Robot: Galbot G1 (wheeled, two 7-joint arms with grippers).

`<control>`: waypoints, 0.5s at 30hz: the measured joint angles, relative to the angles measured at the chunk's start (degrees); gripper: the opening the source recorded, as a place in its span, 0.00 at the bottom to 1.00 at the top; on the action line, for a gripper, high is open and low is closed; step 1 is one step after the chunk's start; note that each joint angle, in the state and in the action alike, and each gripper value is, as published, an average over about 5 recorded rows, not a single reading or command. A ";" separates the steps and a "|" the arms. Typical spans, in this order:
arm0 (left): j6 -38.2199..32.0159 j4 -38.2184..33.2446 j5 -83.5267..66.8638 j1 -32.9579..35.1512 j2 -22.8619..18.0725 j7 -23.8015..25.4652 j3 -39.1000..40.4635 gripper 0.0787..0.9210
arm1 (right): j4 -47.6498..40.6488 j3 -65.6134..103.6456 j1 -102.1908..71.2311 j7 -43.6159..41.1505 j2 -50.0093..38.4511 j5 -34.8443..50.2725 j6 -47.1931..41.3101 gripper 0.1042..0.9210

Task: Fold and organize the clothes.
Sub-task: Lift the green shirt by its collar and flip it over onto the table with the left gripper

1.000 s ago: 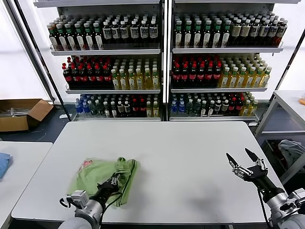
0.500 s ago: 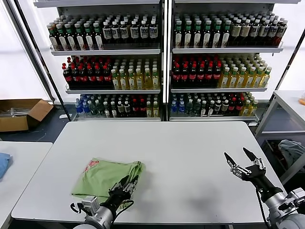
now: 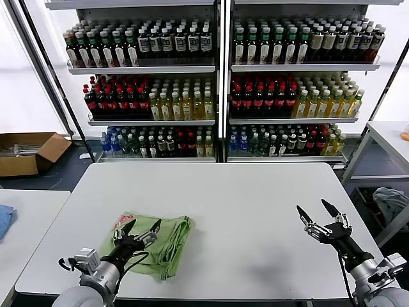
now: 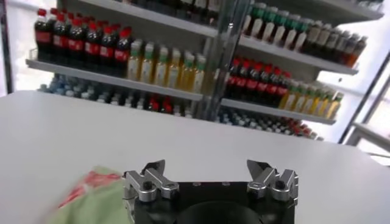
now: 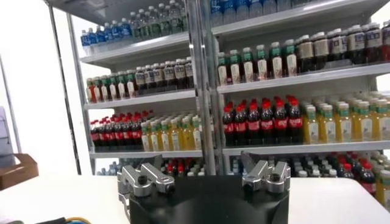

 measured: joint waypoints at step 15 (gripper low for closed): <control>-1.70 4.04 8.73 0.30 -5.21 0.67 8.13 0.88 | 0.64 1.64 -1.80 -0.50 0.29 0.14 0.21 0.88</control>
